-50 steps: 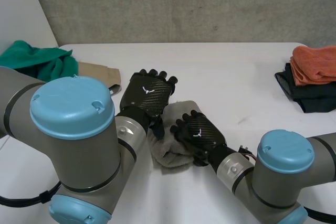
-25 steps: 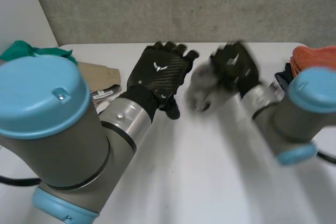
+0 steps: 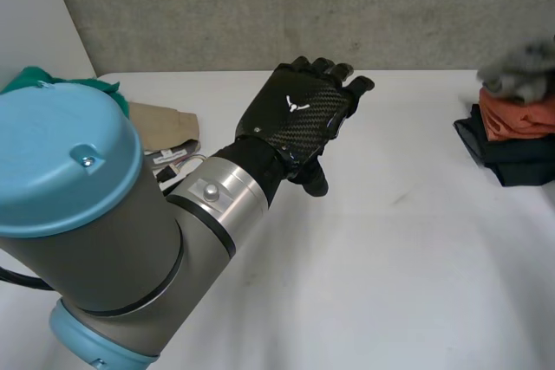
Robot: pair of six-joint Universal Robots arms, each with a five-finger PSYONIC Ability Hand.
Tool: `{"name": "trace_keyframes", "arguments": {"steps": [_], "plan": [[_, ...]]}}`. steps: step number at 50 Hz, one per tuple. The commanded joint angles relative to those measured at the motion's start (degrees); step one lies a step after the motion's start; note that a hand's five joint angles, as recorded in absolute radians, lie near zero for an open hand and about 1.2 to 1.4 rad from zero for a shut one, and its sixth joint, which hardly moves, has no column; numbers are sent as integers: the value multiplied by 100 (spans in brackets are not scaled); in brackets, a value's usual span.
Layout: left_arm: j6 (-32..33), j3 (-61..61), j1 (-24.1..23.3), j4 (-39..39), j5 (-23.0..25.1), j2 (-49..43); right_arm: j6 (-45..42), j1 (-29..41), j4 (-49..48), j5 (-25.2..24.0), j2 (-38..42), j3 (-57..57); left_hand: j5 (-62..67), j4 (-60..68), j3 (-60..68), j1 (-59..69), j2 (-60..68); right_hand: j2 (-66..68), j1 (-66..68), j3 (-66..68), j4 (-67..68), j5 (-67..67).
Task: Fold the laundry.
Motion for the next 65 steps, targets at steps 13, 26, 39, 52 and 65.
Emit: {"name": "trace_keyframes", "arguments": {"steps": [13,26,39,52,65], "plan": [[-13,-57,-18,-2,-5,-209,130,-963,-407,-897,534,821,-75,-44,-48,109,-67,1467,2063,1338,1118,1598],[-4,-57,-62,-2,-14,-200,59,-963,654,-783,-660,1770,-91,-61,-65,92,-83,-5533,-4937,-5662,-5882,-5402],[-30,-39,-98,-11,-22,-7,-1854,-2026,3275,1614,-1909,1516,-125,-94,-98,58,-117,-5533,-4937,-5662,-5882,-5402],[75,567,314,-29,-1137,389,-1420,-991,1056,2217,-4190,2979,-57,-27,-31,126,-49,-5533,-4937,-5662,-5882,-5402],[1516,506,2933,94,-956,30,-942,1505,-381,-255,-5785,6199,-8,23,19,176,0,-5533,-4937,-5662,-5882,-5402]]}}
